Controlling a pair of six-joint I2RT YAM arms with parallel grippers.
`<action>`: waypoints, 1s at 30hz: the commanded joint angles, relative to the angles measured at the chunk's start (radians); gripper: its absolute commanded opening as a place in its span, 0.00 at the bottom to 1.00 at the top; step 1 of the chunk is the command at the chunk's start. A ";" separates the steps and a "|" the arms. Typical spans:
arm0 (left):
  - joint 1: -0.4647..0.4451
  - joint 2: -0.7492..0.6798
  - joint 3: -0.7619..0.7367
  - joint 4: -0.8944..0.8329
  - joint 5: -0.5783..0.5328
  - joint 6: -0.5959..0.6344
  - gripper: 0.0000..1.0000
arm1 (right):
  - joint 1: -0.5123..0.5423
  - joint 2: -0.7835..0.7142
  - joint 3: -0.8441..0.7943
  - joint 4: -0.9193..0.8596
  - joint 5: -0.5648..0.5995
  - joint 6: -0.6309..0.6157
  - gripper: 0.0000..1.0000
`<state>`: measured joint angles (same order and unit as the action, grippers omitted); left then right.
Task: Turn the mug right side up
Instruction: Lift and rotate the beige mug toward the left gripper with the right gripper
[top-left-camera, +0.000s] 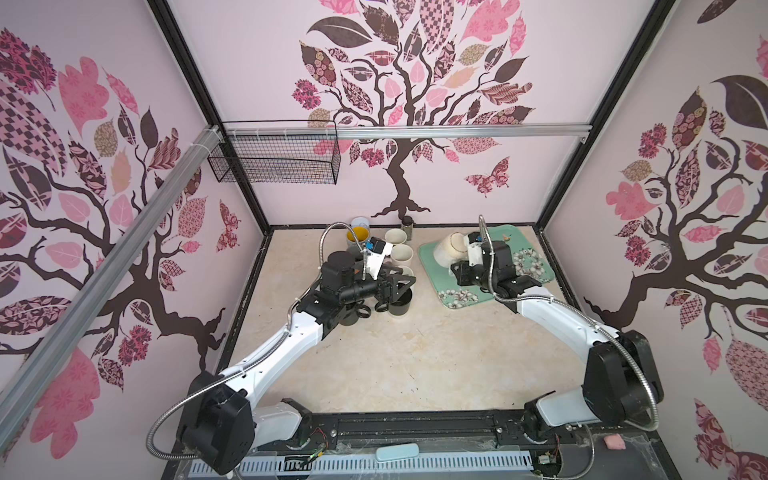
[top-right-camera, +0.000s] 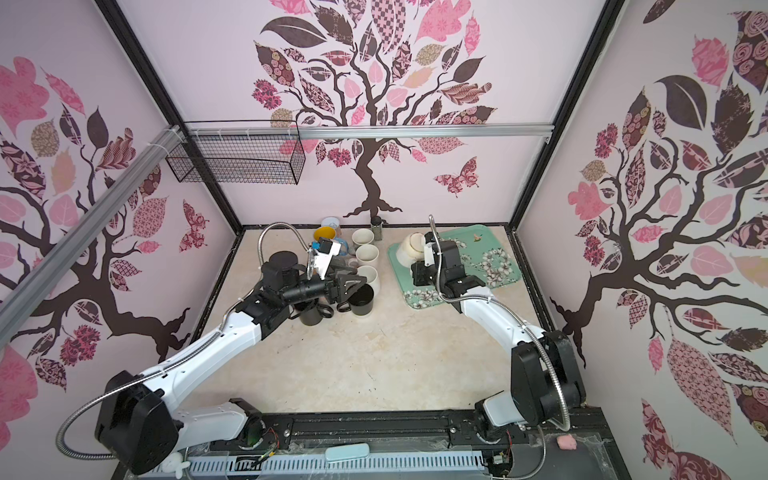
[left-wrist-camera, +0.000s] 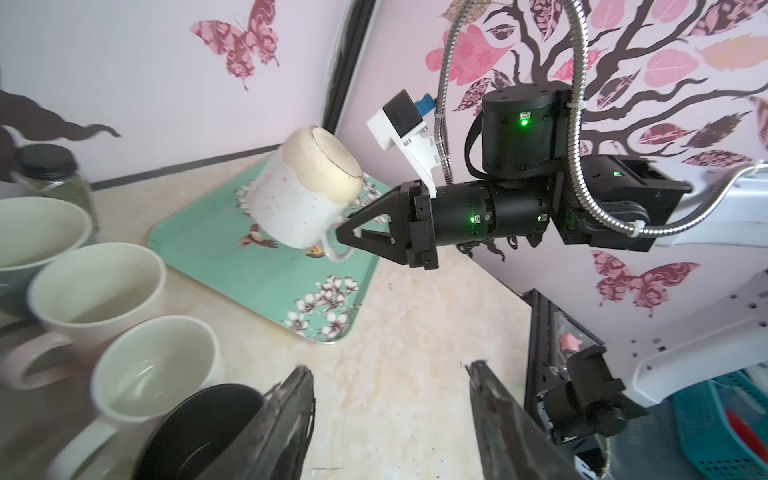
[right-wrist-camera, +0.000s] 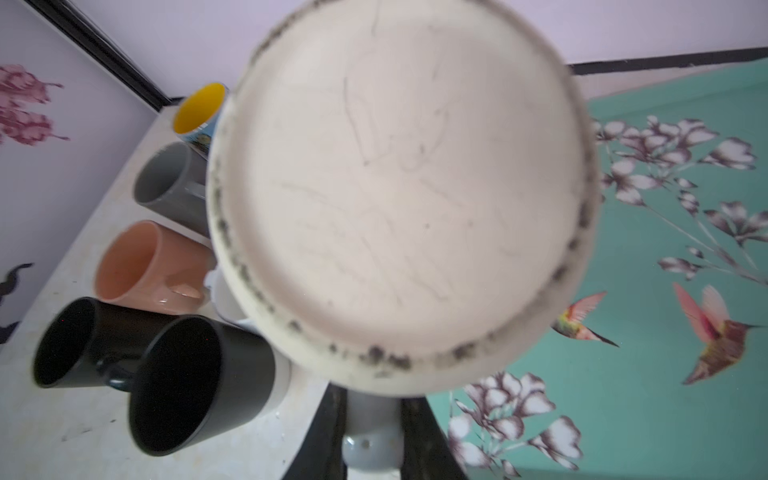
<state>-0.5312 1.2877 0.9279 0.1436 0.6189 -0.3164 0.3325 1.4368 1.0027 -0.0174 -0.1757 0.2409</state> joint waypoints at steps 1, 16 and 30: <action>-0.035 0.042 -0.015 0.156 0.056 -0.127 0.61 | -0.003 -0.097 0.007 0.231 -0.166 0.086 0.00; 0.042 0.117 -0.077 0.580 0.110 -0.546 0.61 | 0.002 -0.125 -0.120 0.845 -0.561 0.552 0.00; 0.046 0.189 -0.051 0.776 0.153 -0.712 0.60 | 0.049 -0.064 -0.136 1.120 -0.651 0.731 0.00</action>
<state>-0.4858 1.4689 0.8703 0.8116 0.7425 -0.9703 0.3645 1.3670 0.8307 0.9131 -0.7940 0.9432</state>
